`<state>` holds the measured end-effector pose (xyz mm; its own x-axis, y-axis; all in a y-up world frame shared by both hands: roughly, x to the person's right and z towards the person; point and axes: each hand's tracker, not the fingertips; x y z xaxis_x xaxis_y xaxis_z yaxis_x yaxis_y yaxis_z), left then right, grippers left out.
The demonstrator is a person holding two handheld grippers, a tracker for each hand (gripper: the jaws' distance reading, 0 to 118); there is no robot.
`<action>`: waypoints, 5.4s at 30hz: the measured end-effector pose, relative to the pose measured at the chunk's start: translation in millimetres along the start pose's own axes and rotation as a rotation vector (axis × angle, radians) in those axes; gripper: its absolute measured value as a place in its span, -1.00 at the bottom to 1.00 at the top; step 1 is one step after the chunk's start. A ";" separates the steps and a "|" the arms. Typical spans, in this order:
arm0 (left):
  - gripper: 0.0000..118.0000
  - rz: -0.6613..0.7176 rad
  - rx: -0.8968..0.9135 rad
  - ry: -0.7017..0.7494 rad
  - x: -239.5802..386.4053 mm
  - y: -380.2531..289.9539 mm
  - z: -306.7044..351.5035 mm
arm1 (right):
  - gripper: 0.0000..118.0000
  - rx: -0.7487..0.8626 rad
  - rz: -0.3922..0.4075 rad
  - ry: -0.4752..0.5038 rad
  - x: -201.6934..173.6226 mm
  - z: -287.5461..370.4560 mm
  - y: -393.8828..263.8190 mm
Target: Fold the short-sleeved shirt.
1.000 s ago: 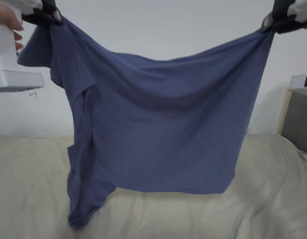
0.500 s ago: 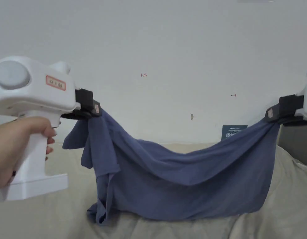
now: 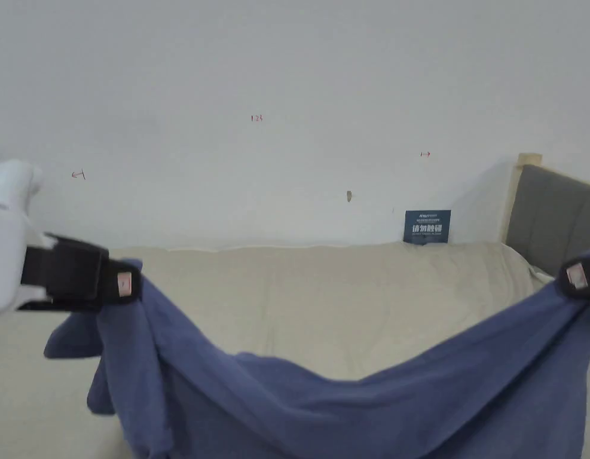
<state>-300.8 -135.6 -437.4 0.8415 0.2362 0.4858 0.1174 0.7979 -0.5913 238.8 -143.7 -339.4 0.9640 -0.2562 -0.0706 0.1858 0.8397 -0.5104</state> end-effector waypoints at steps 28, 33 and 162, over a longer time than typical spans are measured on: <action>0.70 0.214 -0.301 0.345 -104.2 -132.7 -132.4 | 0.77 -0.394 -0.287 -0.213 85.3 -148.8 -173.9; 0.68 0.197 0.083 0.286 -58.1 -136.9 -50.6 | 0.76 -0.087 -0.281 -0.125 49.1 -83.8 -173.8; -0.96 0.151 0.220 0.103 -46.6 129.2 50.3 | -0.92 0.177 -0.109 0.047 -11.9 36.8 126.5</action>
<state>-351.4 -15.6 -504.1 0.8912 0.3134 0.3281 -0.1214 0.8615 -0.4930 257.8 -16.8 -371.6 0.9271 -0.3690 -0.0656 0.3231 0.8756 -0.3590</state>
